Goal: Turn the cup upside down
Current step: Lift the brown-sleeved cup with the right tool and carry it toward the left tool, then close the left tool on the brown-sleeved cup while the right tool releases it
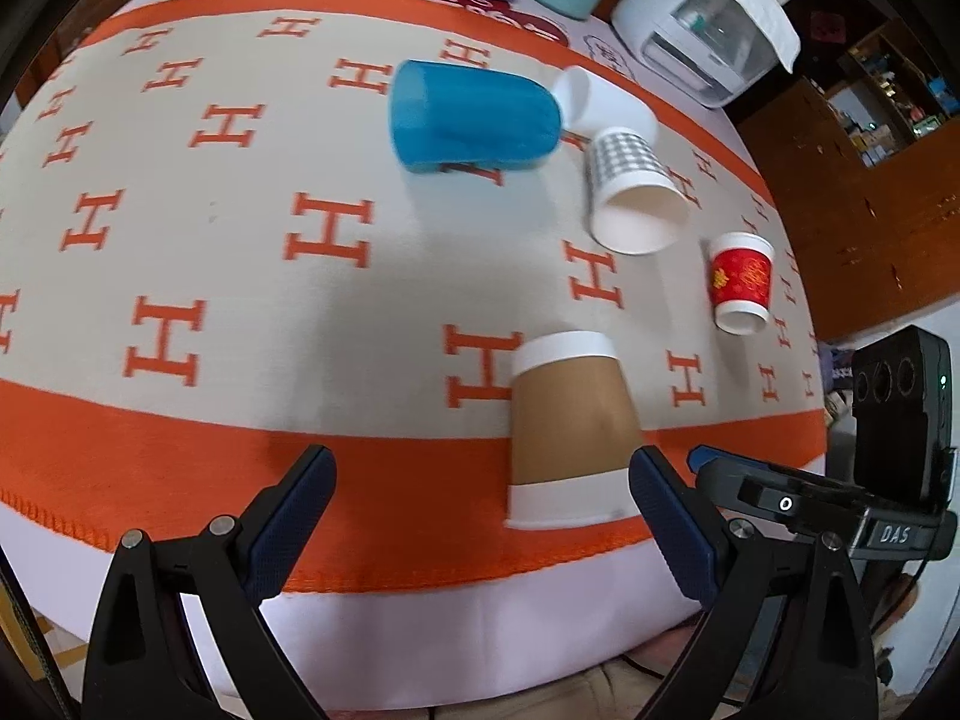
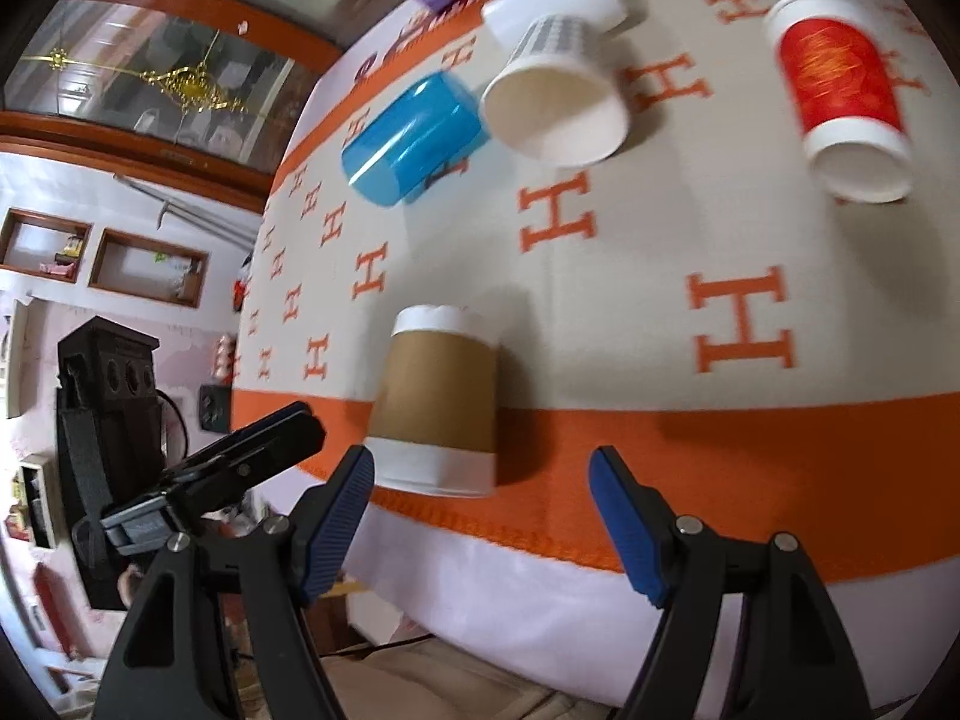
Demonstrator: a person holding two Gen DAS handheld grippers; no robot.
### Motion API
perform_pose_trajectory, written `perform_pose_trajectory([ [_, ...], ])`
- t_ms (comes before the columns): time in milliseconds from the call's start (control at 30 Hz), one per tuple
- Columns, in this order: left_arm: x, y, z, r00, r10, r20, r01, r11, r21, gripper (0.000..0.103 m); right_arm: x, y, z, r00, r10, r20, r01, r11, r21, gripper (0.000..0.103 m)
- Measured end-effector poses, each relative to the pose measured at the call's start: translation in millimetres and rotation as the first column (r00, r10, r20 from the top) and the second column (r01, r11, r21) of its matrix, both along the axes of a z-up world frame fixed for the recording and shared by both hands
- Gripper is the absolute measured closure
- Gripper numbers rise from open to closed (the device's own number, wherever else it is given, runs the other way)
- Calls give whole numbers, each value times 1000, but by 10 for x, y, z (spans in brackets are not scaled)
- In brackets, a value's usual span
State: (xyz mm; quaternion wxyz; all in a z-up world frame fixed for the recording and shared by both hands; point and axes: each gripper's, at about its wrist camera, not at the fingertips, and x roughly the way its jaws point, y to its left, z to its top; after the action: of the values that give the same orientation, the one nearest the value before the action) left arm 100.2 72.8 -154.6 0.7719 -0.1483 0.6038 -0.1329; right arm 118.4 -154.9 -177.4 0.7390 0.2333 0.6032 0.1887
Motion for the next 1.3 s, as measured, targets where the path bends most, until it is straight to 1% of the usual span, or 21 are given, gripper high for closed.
perform_pose_trajectory([
  [67,18,-54,0,1000,-20,-8,20,1000,-9,6,-20,-53,28,999,-25,31,25,1000,-18,29],
  [167,51,-133,-13,998,-49,-28,48,998,-31,6,-19,-123,12,998,-51,40,52,998,-21,29],
  [300,138,-216,-82,994,-78,-70,74,996,-59,6,2,-157,-70,997,-75,18,75,997,-7,29],
  [433,281,-258,-157,987,-106,-122,92,989,-114,7,10,-170,-138,996,-85,-3,85,996,5,29],
  [533,396,-282,-235,978,-112,-174,86,985,-152,9,11,-190,-160,996,-91,-9,91,996,15,29],
  [667,489,-304,-328,970,-109,-217,73,983,-168,9,21,-207,-198,995,-95,-21,95,995,25,29],
  [733,513,-309,-371,967,-108,-231,71,984,-161,11,25,-211,-224,995,-95,-31,96,995,30,29],
  [800,545,-345,-420,960,-119,-255,77,983,-169,18,27,-212,-243,995,-95,-37,96,995,32,29],
  [867,566,-370,-460,952,-134,-274,89,981,-170,27,30,-213,-260,995,-94,-41,96,995,35,29],
  [967,585,-410,-499,945,-147,-292,101,981,-164,29,29,-217,-274,995,-95,-44,96,995,35,29],
  [1033,606,-440,-517,942,-150,-300,105,981,-164,33,26,-221,-281,994,-95,-46,97,995,35,29],
  [1100,627,-463,-526,939,-158,-305,113,980,-161,40,19,-224,-282,994,-96,-47,98,995,35,29],
  [1167,634,-478,-528,936,-164,-310,117,979,-166,42,13,-226,-282,994,-96,-47,98,995,37,29],
  [1267,626,-492,-477,942,-167,-291,130,981,-145,42,-5,-218,-263,995,-94,-38,95,995,29,29],
  [1300,617,-493,-440,947,-165,-274,131,982,-138,42,-16,-211,-251,995,-91,-30,92,996,21,29],
])
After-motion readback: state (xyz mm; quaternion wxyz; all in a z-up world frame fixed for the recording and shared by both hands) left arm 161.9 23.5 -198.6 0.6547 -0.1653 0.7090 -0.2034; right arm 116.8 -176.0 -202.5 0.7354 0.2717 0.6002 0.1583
